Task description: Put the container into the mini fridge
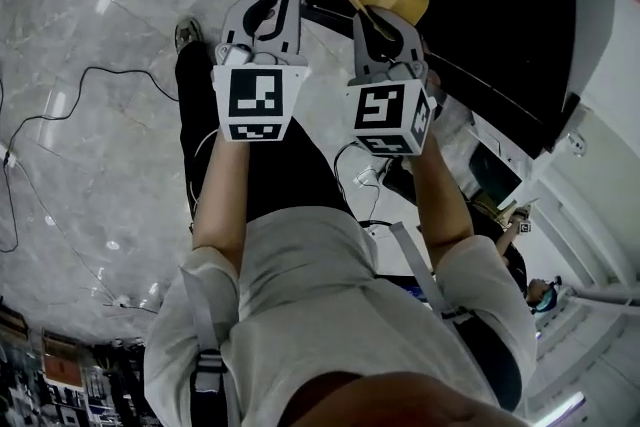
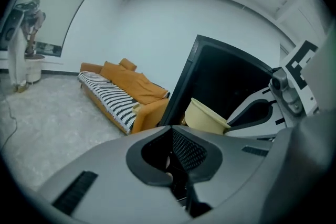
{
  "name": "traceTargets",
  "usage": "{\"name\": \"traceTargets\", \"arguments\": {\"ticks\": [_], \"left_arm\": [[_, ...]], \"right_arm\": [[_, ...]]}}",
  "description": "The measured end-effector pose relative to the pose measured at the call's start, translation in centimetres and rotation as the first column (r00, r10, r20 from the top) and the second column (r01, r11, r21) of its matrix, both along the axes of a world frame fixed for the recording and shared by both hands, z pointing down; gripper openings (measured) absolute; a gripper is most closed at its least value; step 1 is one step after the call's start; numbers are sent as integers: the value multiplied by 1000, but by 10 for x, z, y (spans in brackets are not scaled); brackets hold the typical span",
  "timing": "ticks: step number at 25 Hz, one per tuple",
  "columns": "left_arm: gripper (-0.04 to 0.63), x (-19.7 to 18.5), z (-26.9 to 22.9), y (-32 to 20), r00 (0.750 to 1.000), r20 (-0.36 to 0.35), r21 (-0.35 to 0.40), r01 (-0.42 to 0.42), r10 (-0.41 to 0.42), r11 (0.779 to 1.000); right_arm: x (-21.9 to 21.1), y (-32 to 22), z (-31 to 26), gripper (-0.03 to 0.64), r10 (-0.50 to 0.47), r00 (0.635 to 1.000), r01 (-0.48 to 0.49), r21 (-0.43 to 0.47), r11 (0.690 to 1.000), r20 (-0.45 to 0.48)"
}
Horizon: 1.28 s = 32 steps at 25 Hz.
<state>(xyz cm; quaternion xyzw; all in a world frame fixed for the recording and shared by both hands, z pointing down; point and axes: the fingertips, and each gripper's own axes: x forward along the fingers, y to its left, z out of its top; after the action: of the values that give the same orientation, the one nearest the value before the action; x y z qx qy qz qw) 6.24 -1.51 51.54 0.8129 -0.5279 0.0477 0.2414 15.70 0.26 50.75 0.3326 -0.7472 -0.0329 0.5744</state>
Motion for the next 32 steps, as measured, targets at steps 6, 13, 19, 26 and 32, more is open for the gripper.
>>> {"name": "traceTargets", "arguments": {"ticks": [6, 13, 19, 26, 32], "left_arm": [[12, 12, 49, 5, 1000, 11, -52, 0, 1, 999], [12, 33, 81, -7, 998, -50, -98, -31, 26, 995], [12, 55, 84, -4, 996, -47, -118, -77, 72, 990], [12, 76, 125, -14, 993, -62, -153, -110, 101, 982], [12, 92, 140, -24, 991, -62, -176, -128, 118, 976]], "right_arm": [[17, -12, 39, 52, 52, 999, -52, -5, 999, 7], [53, -41, 77, 54, 102, 993, -102, 11, 995, -54], [78, -55, 79, 53, 128, 987, -124, 42, 991, -96], [99, -82, 127, 54, 93, 979, -82, 68, 994, -180], [119, -98, 142, 54, 151, 976, -146, 41, 988, -157]]}}
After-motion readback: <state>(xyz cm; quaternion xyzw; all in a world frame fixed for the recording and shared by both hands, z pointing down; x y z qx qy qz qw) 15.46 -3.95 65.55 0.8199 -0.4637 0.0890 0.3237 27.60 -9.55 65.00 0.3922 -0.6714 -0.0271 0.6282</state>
